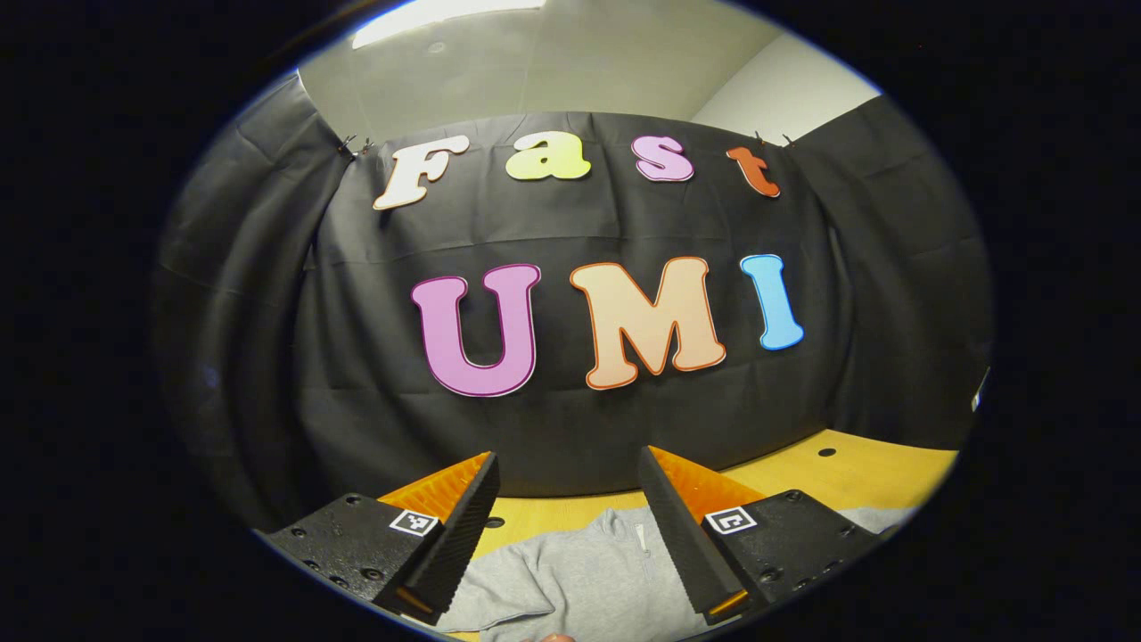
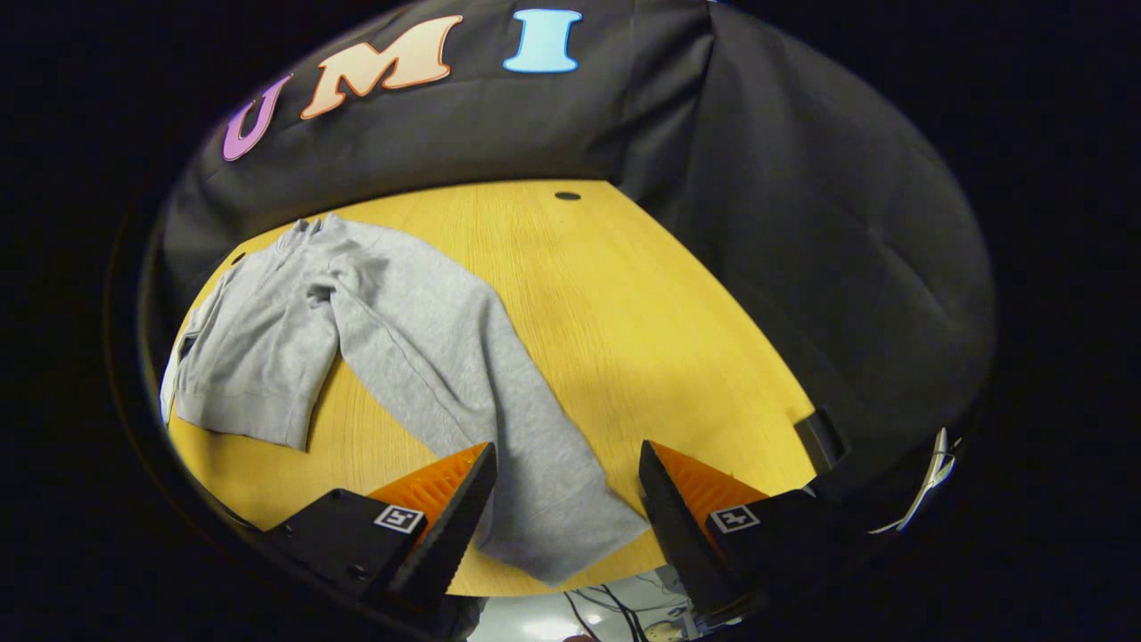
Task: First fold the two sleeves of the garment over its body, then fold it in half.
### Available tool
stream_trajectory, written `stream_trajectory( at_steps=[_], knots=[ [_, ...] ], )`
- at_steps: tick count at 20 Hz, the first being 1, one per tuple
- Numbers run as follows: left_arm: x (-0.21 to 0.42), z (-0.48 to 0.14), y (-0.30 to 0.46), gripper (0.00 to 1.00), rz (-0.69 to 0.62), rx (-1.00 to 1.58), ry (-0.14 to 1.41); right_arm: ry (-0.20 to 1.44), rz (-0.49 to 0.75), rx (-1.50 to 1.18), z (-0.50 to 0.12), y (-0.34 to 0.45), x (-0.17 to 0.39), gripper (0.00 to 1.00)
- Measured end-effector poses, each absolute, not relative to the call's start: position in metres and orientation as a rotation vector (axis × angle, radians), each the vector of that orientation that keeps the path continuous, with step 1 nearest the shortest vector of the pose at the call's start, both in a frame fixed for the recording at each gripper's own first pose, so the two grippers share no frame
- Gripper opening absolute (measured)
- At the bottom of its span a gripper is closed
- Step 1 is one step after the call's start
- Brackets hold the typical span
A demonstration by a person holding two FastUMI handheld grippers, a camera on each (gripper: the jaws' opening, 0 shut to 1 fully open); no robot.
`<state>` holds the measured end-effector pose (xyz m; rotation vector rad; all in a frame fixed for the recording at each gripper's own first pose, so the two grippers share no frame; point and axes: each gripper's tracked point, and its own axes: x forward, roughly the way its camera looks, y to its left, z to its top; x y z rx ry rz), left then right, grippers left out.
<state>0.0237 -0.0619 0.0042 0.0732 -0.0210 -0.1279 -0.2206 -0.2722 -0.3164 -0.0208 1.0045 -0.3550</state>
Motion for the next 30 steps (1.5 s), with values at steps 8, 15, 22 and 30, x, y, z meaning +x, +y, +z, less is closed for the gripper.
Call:
stream_trajectory(
  at_steps=[8, 15, 22, 30],
  knots=[
    [0.023, 0.004, -0.057, 0.93, -0.113, 0.090, -0.017, 1.136, -0.370, 0.097, -0.348, -0.266, -0.239, 0.99],
    [0.022, 0.002, -0.046, 0.93, -0.084, 0.108, -0.008, 1.152, -0.284, 0.094, -0.353, -0.244, -0.228, 0.41],
    [0.019, 0.007, -0.047, 1.00, -0.079, 0.111, -0.019, 1.100, -0.316, 0.209, -0.339, -0.234, -0.204, 0.04],
    [0.008, 0.009, -0.007, 0.94, -0.005, 0.125, -0.014, 0.946, -0.269, 0.292, -0.297, -0.218, -0.121, 0.03]
  ],
)
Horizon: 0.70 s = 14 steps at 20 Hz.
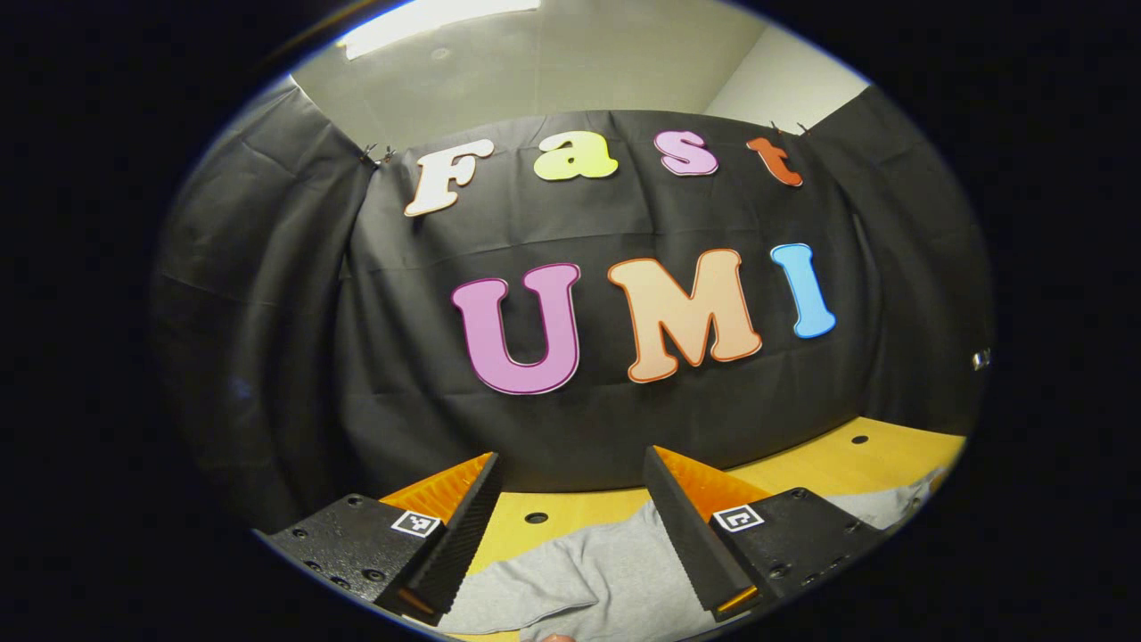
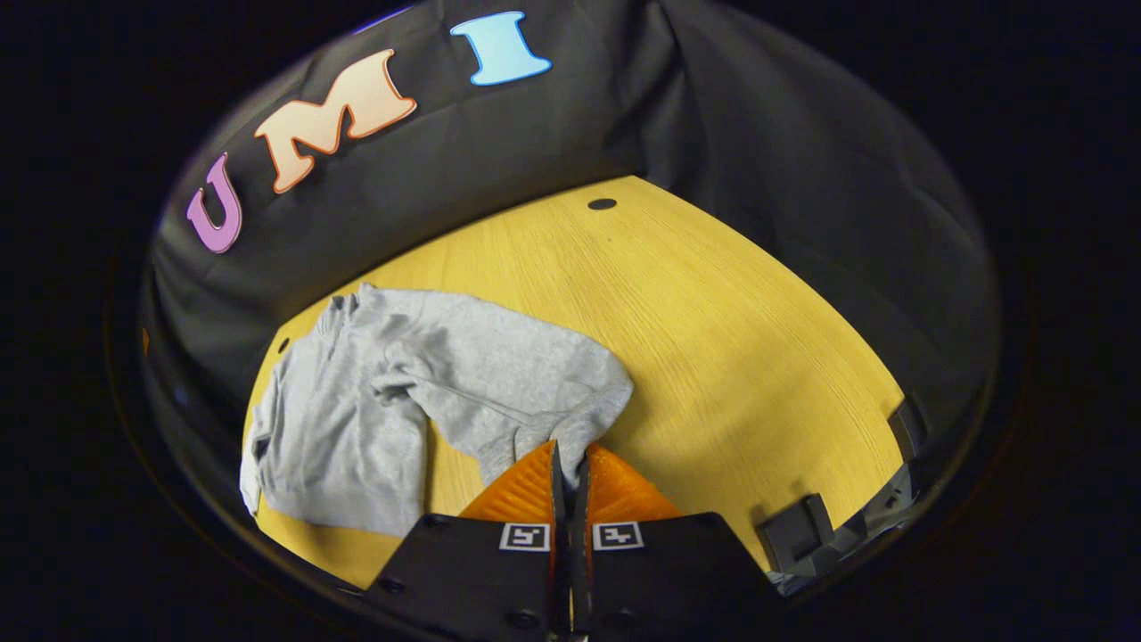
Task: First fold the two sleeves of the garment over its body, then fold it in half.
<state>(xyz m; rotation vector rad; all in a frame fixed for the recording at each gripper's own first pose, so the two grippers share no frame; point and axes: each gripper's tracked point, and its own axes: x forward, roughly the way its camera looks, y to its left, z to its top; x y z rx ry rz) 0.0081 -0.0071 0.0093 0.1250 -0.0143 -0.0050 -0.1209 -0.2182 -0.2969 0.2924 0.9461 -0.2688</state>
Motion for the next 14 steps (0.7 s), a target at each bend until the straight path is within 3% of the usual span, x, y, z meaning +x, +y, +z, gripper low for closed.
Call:
stream_trajectory(
  at_steps=[14],
  knots=[
    [-0.025, 0.010, 0.097, 0.94, 0.189, 0.150, 0.004, 0.871, 0.019, 0.248, -0.268, -0.064, -0.009, 0.04]
  ],
)
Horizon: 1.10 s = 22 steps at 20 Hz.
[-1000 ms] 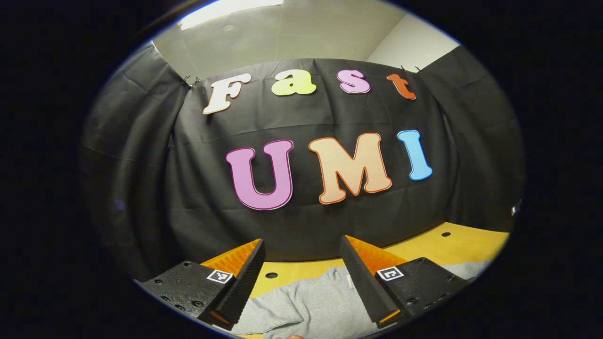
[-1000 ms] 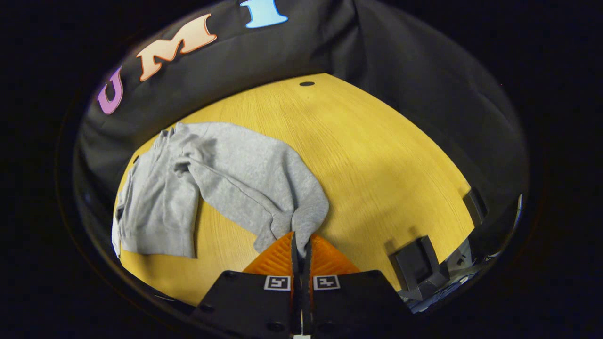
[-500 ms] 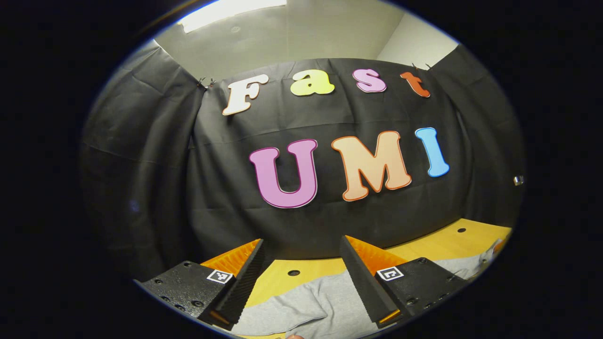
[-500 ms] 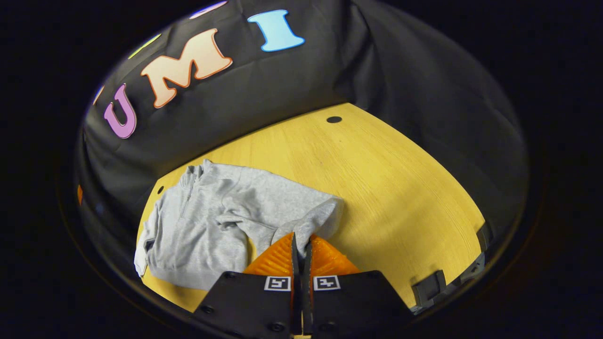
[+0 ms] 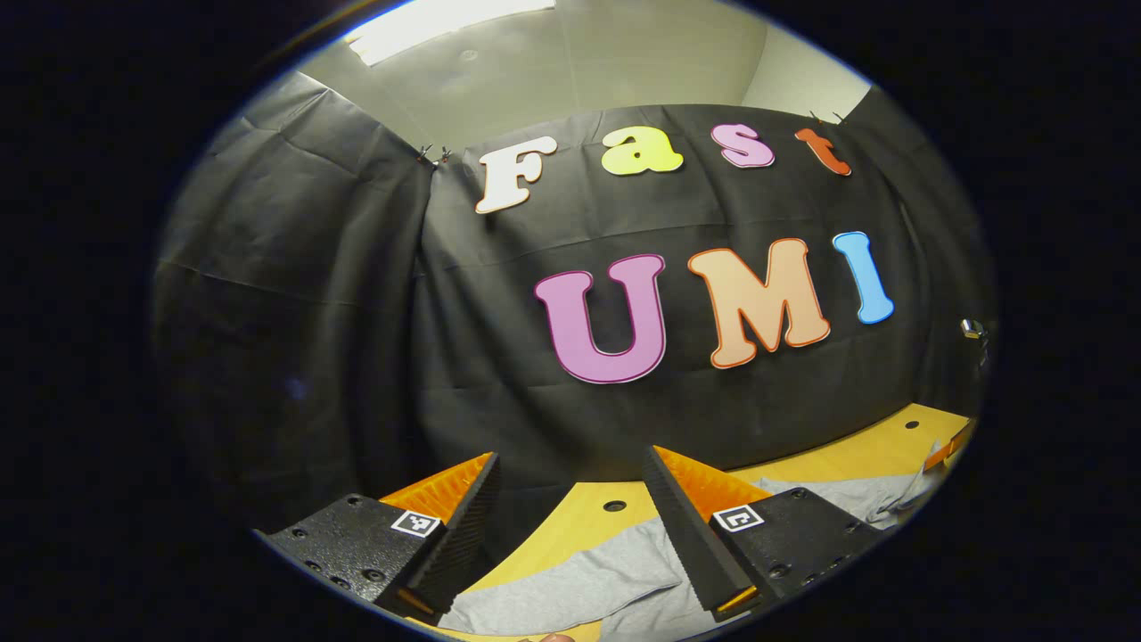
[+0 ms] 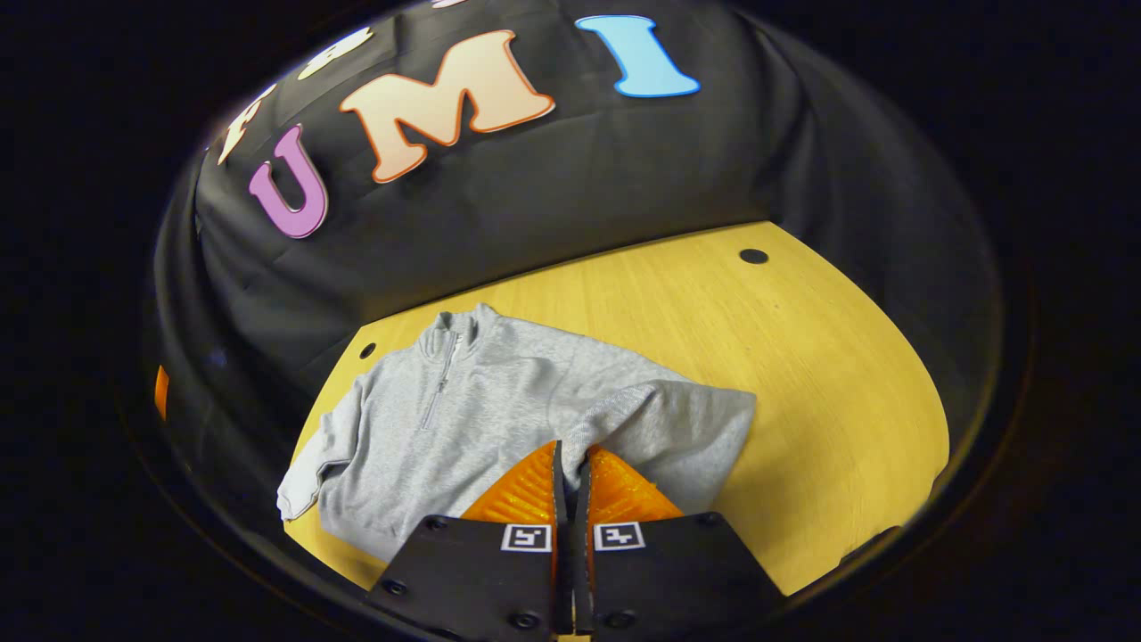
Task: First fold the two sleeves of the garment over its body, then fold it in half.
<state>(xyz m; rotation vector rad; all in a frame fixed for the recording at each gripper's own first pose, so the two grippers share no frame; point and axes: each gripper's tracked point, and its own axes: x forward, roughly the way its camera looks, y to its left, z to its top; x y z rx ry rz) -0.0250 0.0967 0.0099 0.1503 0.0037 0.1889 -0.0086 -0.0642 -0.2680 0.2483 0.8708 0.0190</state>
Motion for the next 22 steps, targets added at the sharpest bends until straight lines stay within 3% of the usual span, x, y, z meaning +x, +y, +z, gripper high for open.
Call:
stream_trajectory(
  at_steps=[4, 5, 15, 16, 19, 20, 22],
  knots=[
    [-0.032, 0.007, 0.120, 0.95, 0.236, 0.146, 0.015, 0.839, 0.120, 0.195, -0.256, -0.012, 0.012, 0.03],
    [-0.035, 0.007, 0.126, 1.00, 0.248, 0.145, 0.016, 0.829, 0.142, 0.187, -0.253, 0.001, 0.018, 0.03],
    [-0.066, 0.001, 0.185, 1.00, 0.362, 0.140, 0.028, 0.809, 0.332, 0.131, -0.247, 0.130, 0.060, 0.03],
    [-0.070, 0.001, 0.191, 0.95, 0.376, 0.136, 0.032, 0.813, 0.341, 0.135, -0.248, 0.143, 0.065, 0.03],
    [-0.082, 0.002, 0.203, 1.00, 0.406, 0.142, 0.026, 0.823, 0.382, 0.125, -0.257, 0.181, 0.076, 0.03],
    [-0.084, 0.003, 0.207, 0.95, 0.411, 0.146, 0.025, 0.828, 0.398, 0.123, -0.262, 0.196, 0.076, 0.03],
    [-0.089, 0.003, 0.213, 0.95, 0.425, 0.155, 0.027, 0.849, 0.436, 0.126, -0.271, 0.225, 0.074, 0.03]
  ],
)
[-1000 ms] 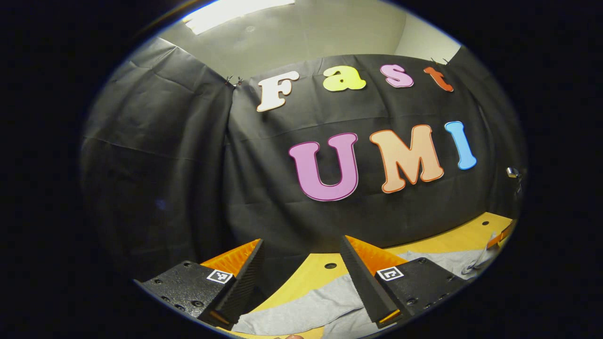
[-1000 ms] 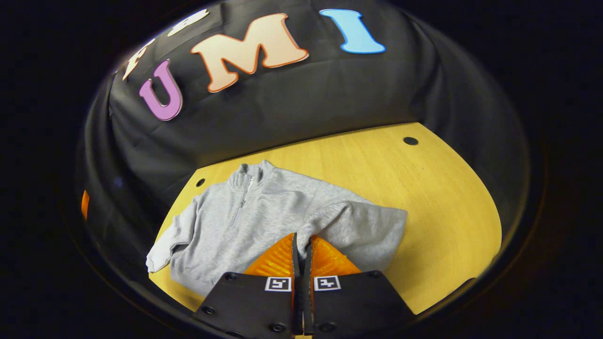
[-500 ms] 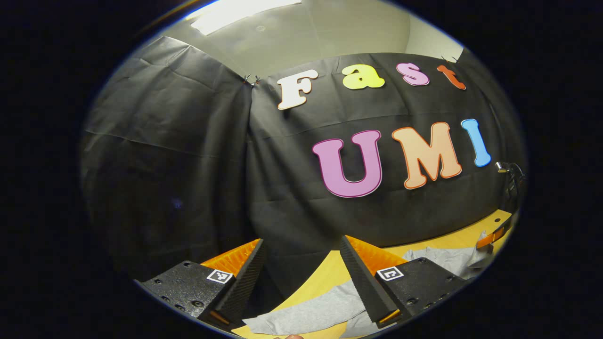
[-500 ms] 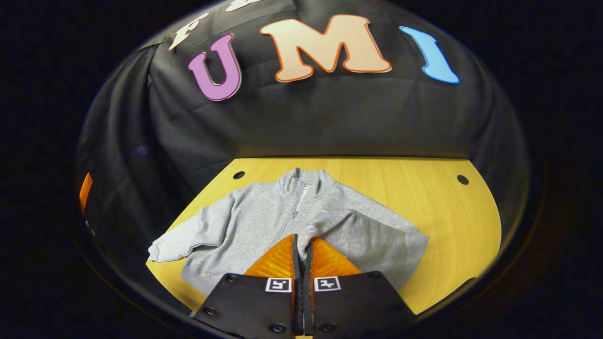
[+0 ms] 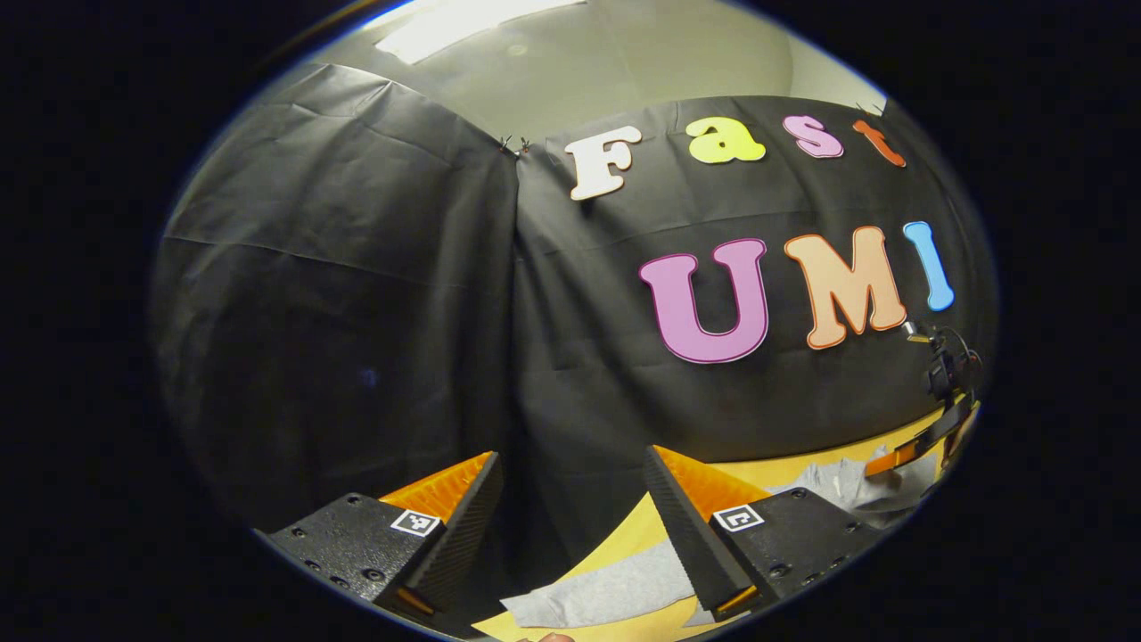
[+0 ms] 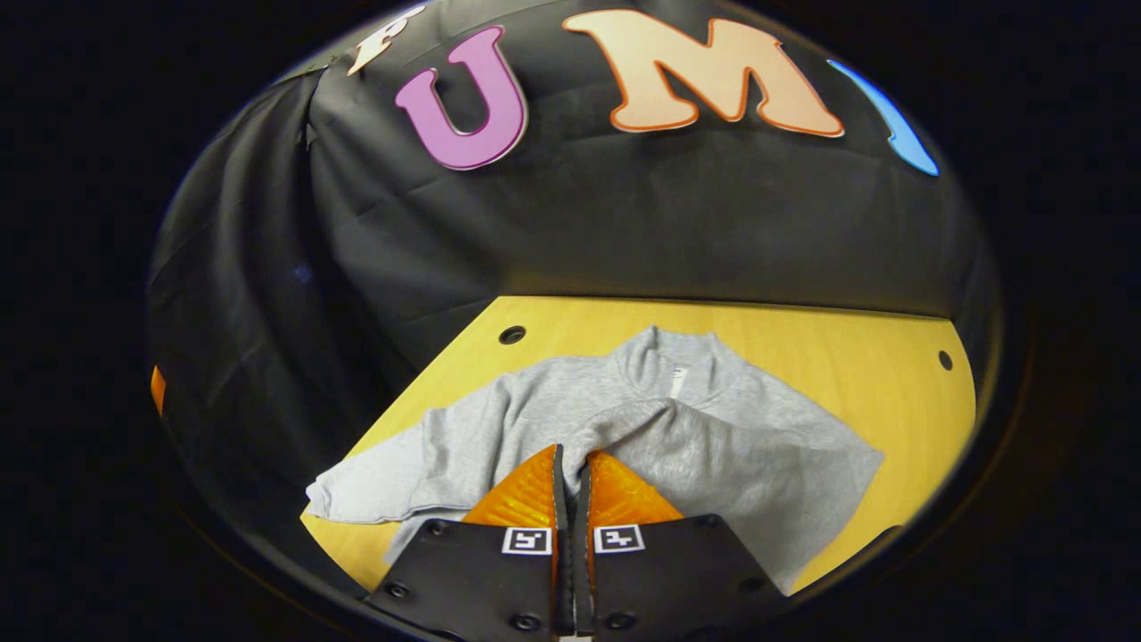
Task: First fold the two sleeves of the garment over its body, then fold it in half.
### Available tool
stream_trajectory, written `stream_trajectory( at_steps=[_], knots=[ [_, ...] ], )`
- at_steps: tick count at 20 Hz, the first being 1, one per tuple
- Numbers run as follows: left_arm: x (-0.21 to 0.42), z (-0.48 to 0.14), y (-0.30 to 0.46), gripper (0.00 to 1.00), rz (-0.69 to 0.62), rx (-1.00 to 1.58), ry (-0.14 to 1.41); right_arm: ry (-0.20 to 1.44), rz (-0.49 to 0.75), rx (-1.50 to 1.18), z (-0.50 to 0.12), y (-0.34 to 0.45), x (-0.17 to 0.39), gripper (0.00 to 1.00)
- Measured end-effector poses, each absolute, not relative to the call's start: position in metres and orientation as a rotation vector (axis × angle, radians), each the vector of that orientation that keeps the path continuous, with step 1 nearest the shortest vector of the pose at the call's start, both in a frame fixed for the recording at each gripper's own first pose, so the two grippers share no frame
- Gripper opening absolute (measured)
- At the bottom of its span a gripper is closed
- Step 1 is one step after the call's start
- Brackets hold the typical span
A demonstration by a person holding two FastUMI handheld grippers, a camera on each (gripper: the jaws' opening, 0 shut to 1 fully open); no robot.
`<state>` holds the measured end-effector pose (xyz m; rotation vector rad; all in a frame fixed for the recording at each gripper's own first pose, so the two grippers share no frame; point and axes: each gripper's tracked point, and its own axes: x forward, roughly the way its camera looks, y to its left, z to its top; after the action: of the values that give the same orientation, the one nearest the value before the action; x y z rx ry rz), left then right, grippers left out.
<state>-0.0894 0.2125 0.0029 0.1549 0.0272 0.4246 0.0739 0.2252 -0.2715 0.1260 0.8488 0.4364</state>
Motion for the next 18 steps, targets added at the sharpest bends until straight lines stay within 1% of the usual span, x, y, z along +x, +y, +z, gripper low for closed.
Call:
stream_trajectory(
  at_steps=[5, 6, 9, 10, 11, 12, 13, 16, 17, 18],
  knots=[
    [-0.102, 0.001, 0.225, 0.95, 0.445, 0.162, 0.035, 0.907, 0.507, 0.111, -0.301, 0.288, 0.065, 0.03],
    [-0.104, -0.001, 0.228, 0.95, 0.451, 0.158, 0.039, 0.931, 0.510, 0.115, -0.308, 0.296, 0.065, 0.05],
    [-0.111, -0.008, 0.238, 0.95, 0.467, 0.148, 0.053, 0.987, 0.479, 0.128, -0.325, 0.302, 0.067, 0.05],
    [-0.113, -0.011, 0.242, 1.00, 0.471, 0.146, 0.059, 1.009, 0.466, 0.144, -0.336, 0.309, 0.067, 0.05],
    [-0.115, -0.014, 0.245, 1.00, 0.475, 0.144, 0.065, 1.024, 0.463, 0.169, -0.338, 0.313, 0.067, 0.10],
    [-0.116, -0.018, 0.249, 1.00, 0.475, 0.140, 0.073, 1.024, 0.458, 0.185, -0.330, 0.310, 0.065, 0.09],
    [-0.117, -0.023, 0.251, 0.95, 0.476, 0.133, 0.082, 1.003, 0.461, 0.203, -0.329, 0.314, 0.071, 0.19],
    [-0.115, -0.042, 0.262, 0.95, 0.482, 0.087, 0.118, 0.892, 0.462, 0.252, -0.297, 0.316, 0.087, 1.00],
    [-0.116, -0.049, 0.265, 1.00, 0.483, 0.067, 0.131, 0.860, 0.452, 0.260, -0.288, 0.315, 0.092, 1.00],
    [-0.114, -0.058, 0.267, 0.95, 0.479, 0.046, 0.145, 0.832, 0.447, 0.271, -0.279, 0.310, 0.094, 0.98]
  ],
)
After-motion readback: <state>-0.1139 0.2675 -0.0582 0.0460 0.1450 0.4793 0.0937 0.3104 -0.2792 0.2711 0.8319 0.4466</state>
